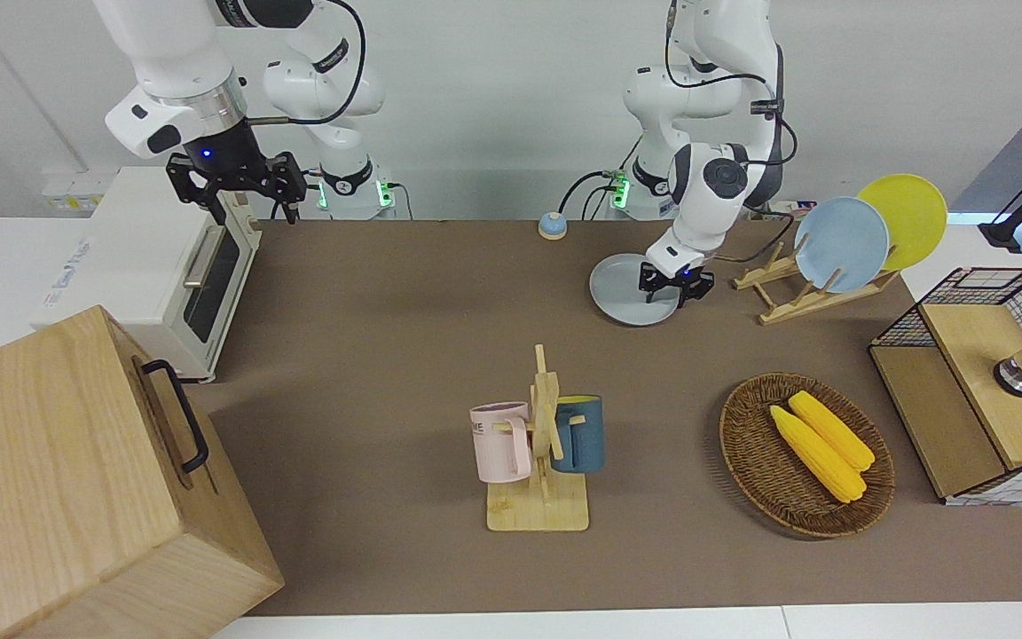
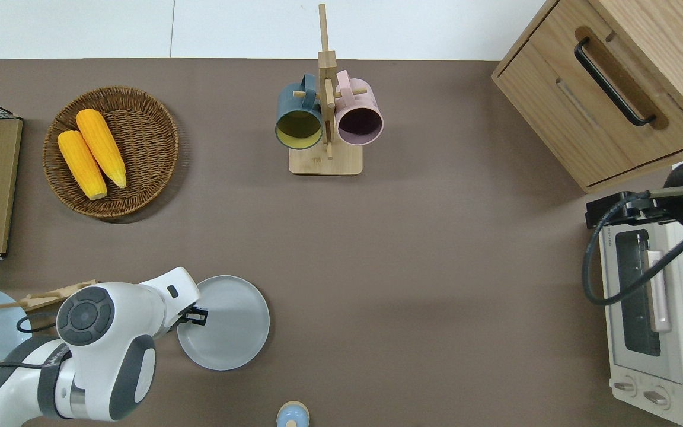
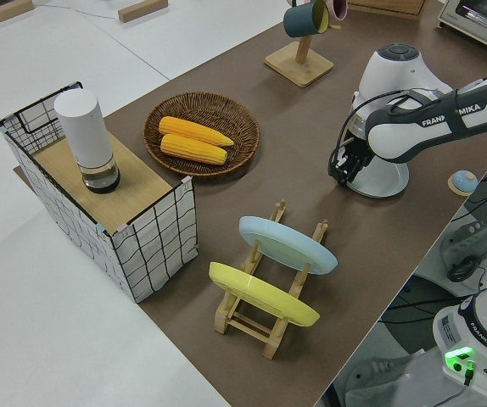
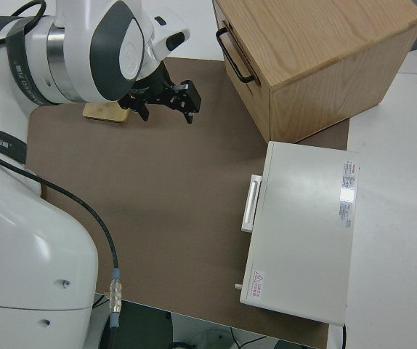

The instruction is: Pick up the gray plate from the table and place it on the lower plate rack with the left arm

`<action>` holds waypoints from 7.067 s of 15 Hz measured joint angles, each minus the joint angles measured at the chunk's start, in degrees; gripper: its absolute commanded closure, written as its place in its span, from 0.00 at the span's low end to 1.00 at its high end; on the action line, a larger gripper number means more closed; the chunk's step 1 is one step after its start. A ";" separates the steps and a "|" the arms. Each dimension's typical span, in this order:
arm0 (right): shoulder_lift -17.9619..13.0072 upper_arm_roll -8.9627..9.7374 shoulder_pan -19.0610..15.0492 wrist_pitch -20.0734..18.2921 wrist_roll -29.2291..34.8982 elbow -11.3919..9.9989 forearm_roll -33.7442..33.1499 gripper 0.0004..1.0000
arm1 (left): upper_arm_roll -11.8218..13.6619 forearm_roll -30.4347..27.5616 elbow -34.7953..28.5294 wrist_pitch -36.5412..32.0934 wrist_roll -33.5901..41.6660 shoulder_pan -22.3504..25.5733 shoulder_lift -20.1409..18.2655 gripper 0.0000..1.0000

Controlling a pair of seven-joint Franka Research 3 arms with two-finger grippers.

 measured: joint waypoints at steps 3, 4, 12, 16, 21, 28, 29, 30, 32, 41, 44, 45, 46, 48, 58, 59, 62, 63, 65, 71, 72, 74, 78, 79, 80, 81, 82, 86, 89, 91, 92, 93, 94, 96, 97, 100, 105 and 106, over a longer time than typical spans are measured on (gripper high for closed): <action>0.00 0.00 0.00 0.00 0.00 0.00 0.00 0.02 | -0.08 0.00 -0.07 -0.15 0.02 -0.03 -0.46 1.00; 0.00 0.00 0.00 0.00 0.00 0.00 0.00 0.02 | -0.08 0.00 -0.08 -0.13 0.02 -0.03 -0.45 1.00; 0.00 0.00 0.00 0.00 0.00 0.00 0.00 0.02 | 0.03 -0.13 0.02 -0.72 -0.05 -0.03 -0.79 1.00; 0.00 0.00 0.00 0.00 0.00 0.00 0.00 0.02 | 0.39 -0.16 0.51 -3.39 -0.30 0.04 -2.37 1.00; 0.00 0.00 0.00 0.00 0.00 0.00 0.00 0.02 | 0.66 -0.16 3.51 -10.67 -0.40 0.39 -5.26 1.00; 0.00 0.00 0.00 0.00 0.00 0.00 0.00 0.02 | 1.12 -0.13 7.11 -17.61 -0.49 1.85 -7.30 1.00; 0.00 0.00 0.00 0.00 0.00 0.00 0.00 0.02 | 1.15 -0.06 8.18 -19.98 -0.49 2.33 -7.71 1.00; 0.00 0.00 0.00 0.00 0.00 0.00 0.00 0.02 | 1.16 -0.03 9.81 -23.01 -0.49 2.73 -8.17 1.00; 0.00 0.00 0.00 0.00 0.00 0.00 0.00 0.02 | 1.33 0.11 14.32 -29.55 -0.49 3.03 -9.07 1.00; 0.00 0.00 0.00 0.00 0.00 0.00 0.00 0.02 | 1.54 3.61 26.31 -44.14 -0.49 5.74 -11.60 1.00; 0.00 0.00 0.00 0.00 0.00 0.00 0.00 0.02 | 1.54 7.88 29.24 -46.64 -1.14 5.74 -11.70 1.00; 0.00 0.00 0.00 0.00 0.00 0.00 0.00 0.02 | 1.53 9.41 29.79 -47.18 -1.34 5.74 -11.70 1.00; 0.00 0.00 0.00 0.00 0.00 0.00 0.00 0.02 | 1.53 11.29 30.21 -47.65 -1.69 5.74 -11.70 1.00; 0.00 0.00 0.00 0.00 0.00 0.00 0.00 0.02 | 1.36 15.79 30.61 -48.59 -2.80 5.73 -11.69 1.00; 0.00 0.00 0.00 0.00 0.00 0.00 0.00 0.02 | -3.65 37.72 32.28 -57.65 -11.54 5.49 -11.26 1.00; 0.00 0.00 0.00 0.00 0.00 0.00 0.00 0.02 | -4.34 39.28 32.28 -58.59 -12.19 5.47 -10.97 1.00; 0.00 0.00 0.00 0.00 0.00 0.00 0.00 0.02 | -5.22 43.88 32.28 -61.44 -15.26 5.46 -9.78 1.00; 0.00 0.00 0.00 0.00 0.00 0.00 0.00 0.02 | -5.38 44.61 32.28 -61.88 -16.30 5.46 -9.35 1.00; 0.00 0.00 0.00 0.00 0.00 0.00 0.00 0.02 | -5.72 45.22 32.27 -62.46 -19.20 5.45 -8.52 1.00; 0.00 0.00 0.00 0.00 0.00 0.00 0.00 0.02 | -6.94 46.46 30.51 -63.00 -29.82 5.31 -5.64 1.00; 0.00 0.00 0.00 0.00 0.00 0.00 0.00 0.02 | -7.19 46.79 30.08 -62.99 -30.98 5.22 -5.20 1.00; 0.00 0.00 0.00 0.00 0.00 0.00 0.00 0.02 | -7.45 48.14 29.18 -62.97 -33.74 4.88 -3.93 1.00; 0.00 0.00 0.00 0.00 0.00 0.00 0.00 0.02 | -7.51 50.78 28.27 -62.32 -36.93 4.89 -1.74 1.00; 0.00 0.00 0.00 0.00 0.00 0.00 0.00 0.02 | -7.51 51.64 27.60 -61.76 -37.53 4.91 -1.36 1.00; 0.00 0.00 0.00 0.00 0.00 0.00 0.00 0.02 | -7.51 52.32 26.98 -61.50 -38.00 4.92 -1.10 1.00; 0.00 0.00 0.00 0.00 0.00 0.00 0.00 0.02 | -7.51 52.99 26.40 -61.37 -38.48 4.94 -0.95 1.00; 0.00 0.00 0.00 0.00 0.00 0.00 0.00 0.02 | -7.51 53.56 25.73 -61.03 -38.95 4.96 -0.91 1.00; 0.00 0.00 0.00 0.00 0.00 0.00 0.00 0.02 | -7.27 54.83 24.05 -58.51 -39.94 5.44 -0.91 1.00; 0.00 0.00 0.00 0.00 0.00 0.00 0.00 0.02 | -7.14 55.37 22.28 -55.32 -41.15 7.09 -0.89 1.00; 0.00 0.00 0.00 0.00 0.00 0.00 0.00 0.02 | -7.06 55.42 21.06 -52.90 -41.73 8.43 -0.87 1.00; 0.00 0.00 0.00 0.00 0.00 0.00 0.00 0.02 | -7.03 55.42 20.61 -52.21 -41.85 8.87 -0.85 1.00; 0.00 0.00 0.00 0.00 0.00 0.00 0.00 0.02 | -6.99 55.42 20.16 -51.66 -41.99 9.10 -0.76 1.00; 0.00 0.00 0.00 0.00 0.00 0.00 0.00 0.02 | -7.00 55.42 19.83 -51.44 -42.51 9.17 -0.56 1.00; 0.00 0.00 0.00 0.00 0.00 0.00 0.00 0.02 | -7.08 55.42 19.30 -51.21 -44.12 9.17 0.07 1.00; 0.00 0.00 0.00 0.00 0.00 0.00 0.00 0.02 | -7.15 55.42 19.10 -50.99 -45.10 9.15 0.52 1.00; 0.00 0.00 0.00 0.00 0.00 0.00 0.00 0.02 | -7.31 55.42 18.66 -50.41 -47.56 9.04 2.01 1.00; 0.00 0.00 0.00 0.00 0.00 0.00 0.00 0.02 | -7.31 55.42 18.64 -50.42 -47.73 9.02 2.23 1.00; 0.00 0.00 0.00 0.00 0.00 0.00 0.00 0.02 | -7.31 55.42 18.60 -50.42 -47.73 9.02 2.23 0.88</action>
